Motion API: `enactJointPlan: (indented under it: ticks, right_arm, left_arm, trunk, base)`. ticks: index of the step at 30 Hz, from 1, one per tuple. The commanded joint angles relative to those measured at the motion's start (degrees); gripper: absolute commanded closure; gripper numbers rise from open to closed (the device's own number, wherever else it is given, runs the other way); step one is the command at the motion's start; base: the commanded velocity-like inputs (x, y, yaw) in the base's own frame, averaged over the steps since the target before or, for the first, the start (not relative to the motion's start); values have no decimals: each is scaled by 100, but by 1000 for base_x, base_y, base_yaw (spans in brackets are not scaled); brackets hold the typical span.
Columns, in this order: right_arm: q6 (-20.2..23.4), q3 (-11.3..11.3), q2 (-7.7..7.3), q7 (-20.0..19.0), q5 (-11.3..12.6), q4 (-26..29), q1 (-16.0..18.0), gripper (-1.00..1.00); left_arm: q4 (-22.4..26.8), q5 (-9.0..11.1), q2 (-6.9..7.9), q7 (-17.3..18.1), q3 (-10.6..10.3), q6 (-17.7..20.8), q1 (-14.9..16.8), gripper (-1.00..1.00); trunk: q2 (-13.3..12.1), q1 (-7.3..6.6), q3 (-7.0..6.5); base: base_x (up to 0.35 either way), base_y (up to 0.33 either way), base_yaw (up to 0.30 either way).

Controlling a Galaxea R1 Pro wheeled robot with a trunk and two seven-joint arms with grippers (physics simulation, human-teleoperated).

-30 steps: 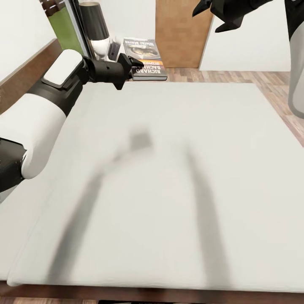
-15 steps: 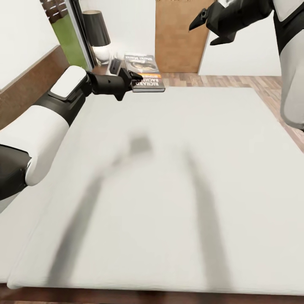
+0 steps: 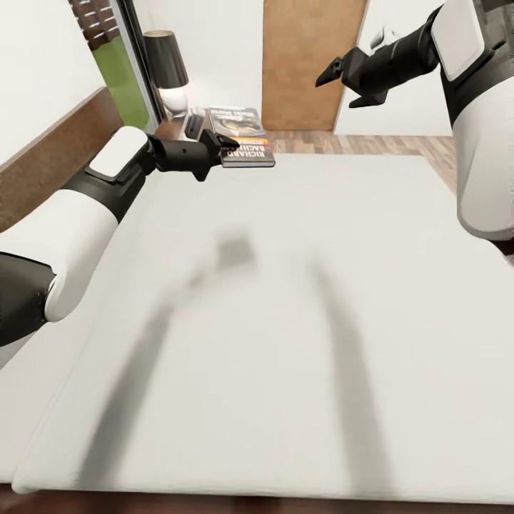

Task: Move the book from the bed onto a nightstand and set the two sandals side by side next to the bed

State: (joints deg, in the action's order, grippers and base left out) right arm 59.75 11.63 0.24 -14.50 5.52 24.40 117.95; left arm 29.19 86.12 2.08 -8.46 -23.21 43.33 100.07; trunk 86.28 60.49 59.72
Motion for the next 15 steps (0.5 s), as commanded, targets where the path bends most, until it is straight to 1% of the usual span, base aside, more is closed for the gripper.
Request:
enactJointPlan:
  ticks: [1, 9, 12, 15]
  right_arm:
    - [25, 23, -1, 18, 28, 4, -29, -100]
    - [25, 23, -7, 18, 31, 57, -259, -100]
    - [25, 20, -2, 17, 33, 132, -353, -100]
    - [25, 17, 14, 13, 35, 269, -482, -100]
  left_arm:
    - [9, 56, 10, -42, -37, -4, -1, 100]
    - [8, 48, 62, -14, -54, -2, -23, 100]
    - [3, 49, 74, 28, -56, -1, -29, 100]
    - [-28, 55, 108, 145, -57, -1, -34, 100]
  trunk:
    - [2, 0, -6]
    - [2, 0, -82]
    - [2, 0, -111]
    - [2, 0, -139]
  base:
    - [0, 0, 0]
    - [0, 0, 0]
    - [0, 0, 0]
    - [0, 0, 0]
